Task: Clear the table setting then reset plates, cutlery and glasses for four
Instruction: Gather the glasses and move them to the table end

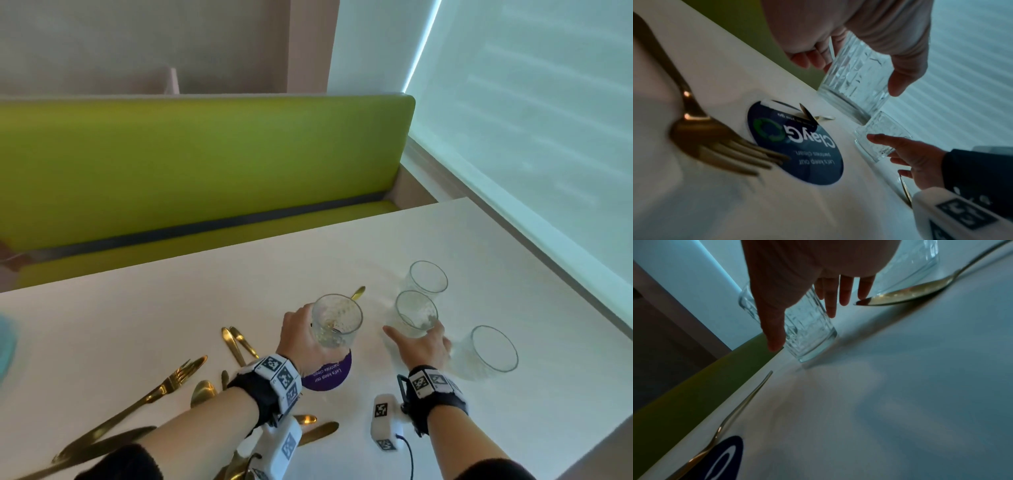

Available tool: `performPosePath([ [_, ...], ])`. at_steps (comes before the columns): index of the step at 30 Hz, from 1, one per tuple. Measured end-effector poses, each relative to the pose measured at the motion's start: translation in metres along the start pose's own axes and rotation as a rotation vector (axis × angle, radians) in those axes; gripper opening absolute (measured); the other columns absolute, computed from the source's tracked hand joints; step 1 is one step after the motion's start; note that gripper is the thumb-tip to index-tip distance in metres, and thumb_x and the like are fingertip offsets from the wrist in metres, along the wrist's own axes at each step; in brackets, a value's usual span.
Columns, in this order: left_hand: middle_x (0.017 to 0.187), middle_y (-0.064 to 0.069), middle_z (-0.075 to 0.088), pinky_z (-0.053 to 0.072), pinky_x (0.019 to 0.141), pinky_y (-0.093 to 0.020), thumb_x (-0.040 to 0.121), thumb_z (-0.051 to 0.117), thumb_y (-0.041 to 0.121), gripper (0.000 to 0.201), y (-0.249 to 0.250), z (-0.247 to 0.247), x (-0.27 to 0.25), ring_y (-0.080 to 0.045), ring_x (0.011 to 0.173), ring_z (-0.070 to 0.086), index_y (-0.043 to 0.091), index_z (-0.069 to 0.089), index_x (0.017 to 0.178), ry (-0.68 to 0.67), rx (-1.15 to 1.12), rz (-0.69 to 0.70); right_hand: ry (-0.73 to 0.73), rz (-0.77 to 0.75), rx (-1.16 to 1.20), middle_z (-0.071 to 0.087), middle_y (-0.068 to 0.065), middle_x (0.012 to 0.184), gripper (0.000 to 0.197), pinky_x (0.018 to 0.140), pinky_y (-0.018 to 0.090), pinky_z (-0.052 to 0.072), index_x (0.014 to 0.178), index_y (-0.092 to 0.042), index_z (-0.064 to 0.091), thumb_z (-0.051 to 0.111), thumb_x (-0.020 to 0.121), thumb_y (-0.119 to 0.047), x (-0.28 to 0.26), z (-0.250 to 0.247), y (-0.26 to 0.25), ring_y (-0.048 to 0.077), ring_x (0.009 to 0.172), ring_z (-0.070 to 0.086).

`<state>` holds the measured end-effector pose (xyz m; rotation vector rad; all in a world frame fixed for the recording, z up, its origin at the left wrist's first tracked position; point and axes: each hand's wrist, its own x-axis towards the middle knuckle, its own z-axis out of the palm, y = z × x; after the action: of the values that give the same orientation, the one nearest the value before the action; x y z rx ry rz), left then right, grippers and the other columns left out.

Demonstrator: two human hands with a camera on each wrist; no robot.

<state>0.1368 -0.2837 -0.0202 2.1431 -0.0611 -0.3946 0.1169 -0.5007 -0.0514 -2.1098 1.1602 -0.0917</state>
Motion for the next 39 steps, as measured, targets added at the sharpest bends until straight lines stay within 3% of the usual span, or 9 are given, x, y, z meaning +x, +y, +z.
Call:
performPosePath([
  [4, 0.113, 0.004, 0.055, 0.055, 0.09, -0.037, 0.039, 0.077, 0.055, 0.09, -0.015, -0.011, -0.004, -0.017, 0.111, 0.054, 0.027, 0.049, 0.12, 0.021, -0.071, -0.039, 0.026, -0.02, 0.044, 0.047, 0.014, 0.131, 0.095, 0.108, 0.044, 0.035, 0.138, -0.021, 0.035, 0.083, 0.059, -0.043, 0.007, 0.002, -0.002, 0.032, 0.128, 0.041],
  [9, 0.119, 0.004, 0.056, 0.053, 0.08, -0.02, 0.046, 0.085, 0.041, 0.091, -0.03, -0.032, -0.016, -0.013, 0.107, 0.058, 0.019, 0.048, 0.125, 0.051, -0.153, -0.049, 0.036, -0.039, 0.042, 0.048, 0.014, 0.128, 0.078, 0.106, 0.044, 0.037, 0.128, -0.025, 0.043, 0.082, 0.061, -0.038, -0.004, 0.0, -0.01, 0.034, 0.123, 0.043],
  [12, 0.124, 0.001, 0.053, 0.053, 0.089, -0.03, 0.043, 0.083, 0.045, 0.096, -0.037, -0.051, -0.03, -0.017, 0.115, 0.055, 0.019, 0.045, 0.127, 0.07, -0.204, -0.046, 0.043, -0.131, 0.044, 0.053, 0.013, 0.123, 0.076, 0.104, 0.043, 0.038, 0.126, -0.023, 0.045, 0.083, 0.061, -0.035, -0.03, 0.003, -0.021, 0.032, 0.122, 0.045],
  [14, 0.128, 0.001, 0.051, 0.048, 0.09, -0.026, 0.051, 0.086, 0.037, 0.09, -0.043, -0.067, -0.042, -0.017, 0.119, 0.051, 0.019, 0.044, 0.129, 0.086, -0.217, -0.042, 0.023, -0.207, 0.051, 0.057, 0.01, 0.12, 0.075, 0.104, 0.043, 0.038, 0.125, -0.024, 0.045, 0.083, 0.061, -0.035, -0.053, 0.007, -0.031, 0.029, 0.122, 0.044],
  [19, 0.134, -0.001, 0.052, 0.042, 0.098, -0.026, 0.06, 0.085, 0.031, 0.085, -0.074, -0.117, -0.084, -0.019, 0.122, 0.051, 0.018, 0.043, 0.133, 0.153, -0.218, -0.047, -0.11, -0.343, 0.105, 0.058, 0.009, 0.119, 0.073, 0.101, 0.035, 0.037, 0.124, -0.024, 0.047, 0.083, 0.061, -0.031, -0.131, 0.025, -0.056, 0.024, 0.118, 0.044],
  [25, 0.134, -0.005, 0.055, 0.037, 0.093, -0.021, 0.061, 0.086, 0.027, 0.082, -0.14, -0.186, -0.155, -0.021, 0.123, 0.052, 0.014, 0.046, 0.132, 0.26, -0.232, -0.101, -0.293, -0.472, 0.069, 0.06, 0.004, 0.115, 0.074, 0.099, 0.04, 0.045, 0.121, -0.021, 0.05, 0.085, 0.058, -0.033, -0.256, 0.068, -0.071, 0.025, 0.113, 0.055],
  [30, 0.133, -0.009, 0.056, 0.039, 0.1, -0.028, 0.059, 0.087, 0.024, 0.086, -0.207, -0.25, -0.215, -0.024, 0.122, 0.054, 0.012, 0.047, 0.133, 0.354, -0.225, -0.194, -0.521, -0.563, -0.023, 0.058, 0.0, 0.118, 0.077, 0.091, 0.028, 0.045, 0.124, -0.02, 0.048, 0.085, 0.058, -0.034, -0.362, 0.117, -0.07, 0.018, 0.11, 0.054],
  [33, 0.133, -0.012, 0.056, 0.038, 0.101, -0.03, 0.048, 0.087, 0.029, 0.095, -0.243, -0.284, -0.248, -0.025, 0.122, 0.053, 0.008, 0.048, 0.132, 0.44, -0.25, -0.262, -0.635, -0.609, -0.092, 0.058, 0.0, 0.12, 0.077, 0.093, 0.03, 0.046, 0.124, -0.021, 0.048, 0.084, 0.059, -0.036, -0.414, 0.151, -0.07, 0.019, 0.113, 0.054],
  [39, 0.129, -0.013, 0.058, 0.039, 0.095, -0.028, 0.062, 0.086, 0.012, 0.075, -0.306, -0.331, -0.299, -0.027, 0.119, 0.055, 0.006, 0.052, 0.128, 0.586, -0.26, -0.379, -0.763, -0.677, -0.186, 0.059, 0.0, 0.118, 0.075, 0.093, 0.028, 0.046, 0.121, -0.023, 0.049, 0.084, 0.057, -0.038, -0.494, 0.208, -0.075, 0.019, 0.11, 0.055],
])
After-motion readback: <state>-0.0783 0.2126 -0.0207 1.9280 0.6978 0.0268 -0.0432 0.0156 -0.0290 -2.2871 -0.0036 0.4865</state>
